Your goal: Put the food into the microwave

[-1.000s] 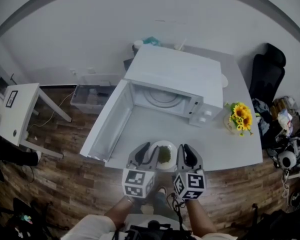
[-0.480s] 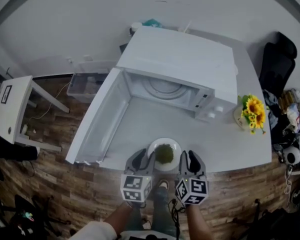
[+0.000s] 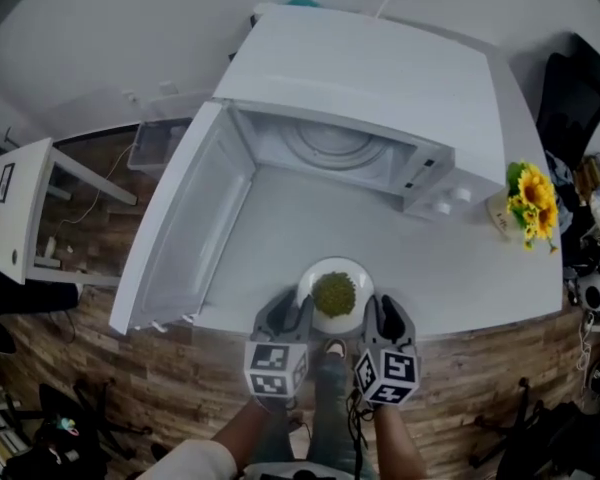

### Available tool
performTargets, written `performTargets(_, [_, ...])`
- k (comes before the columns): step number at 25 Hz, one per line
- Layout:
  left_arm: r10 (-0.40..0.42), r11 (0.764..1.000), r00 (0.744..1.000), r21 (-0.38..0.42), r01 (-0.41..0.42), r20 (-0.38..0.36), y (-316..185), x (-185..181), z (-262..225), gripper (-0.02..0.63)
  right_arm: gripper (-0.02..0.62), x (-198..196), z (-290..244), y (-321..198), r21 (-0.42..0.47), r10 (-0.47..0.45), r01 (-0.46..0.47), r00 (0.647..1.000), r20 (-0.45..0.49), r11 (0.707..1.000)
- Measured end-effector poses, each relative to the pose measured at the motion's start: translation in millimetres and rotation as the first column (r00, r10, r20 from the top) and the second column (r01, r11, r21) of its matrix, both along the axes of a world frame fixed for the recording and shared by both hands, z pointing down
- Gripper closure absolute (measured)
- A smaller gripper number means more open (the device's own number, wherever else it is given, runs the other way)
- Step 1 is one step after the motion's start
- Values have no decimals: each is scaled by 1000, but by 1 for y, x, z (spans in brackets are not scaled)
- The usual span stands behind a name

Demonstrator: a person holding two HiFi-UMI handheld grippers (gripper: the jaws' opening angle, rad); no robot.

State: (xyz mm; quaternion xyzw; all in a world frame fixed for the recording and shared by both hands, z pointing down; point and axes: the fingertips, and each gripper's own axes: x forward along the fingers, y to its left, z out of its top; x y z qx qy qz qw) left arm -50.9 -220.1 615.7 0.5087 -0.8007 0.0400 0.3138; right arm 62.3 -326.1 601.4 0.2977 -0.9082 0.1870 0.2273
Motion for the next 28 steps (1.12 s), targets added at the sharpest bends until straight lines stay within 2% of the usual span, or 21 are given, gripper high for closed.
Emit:
performTargets(6, [-12,999,1000,-49,13,13,1,-2,9,479,477,-2,13,2,-22,-5,4,999,-45,1000])
performTargets(13, [-17,994,999,-105,13,-36,-5,0,18,480,500,-8,20,4,-48,-24,19,994,-104,999])
performTargets(18, [-28,981,998,-192,17,-59,0,-2,30,480,502,-10,24,3,-73,-32,21,989,-144,997])
performTargets(22, [-20,979,998,-203,7,-63,-2,0,31,480,512,-13,26,4,-67,-52,41,983,-174,997])
performTargets(28, [-33,982,996,-190,16,-88,-8,-2,30,482,517,-16,26,2,-70,-39,28,985,-169,997])
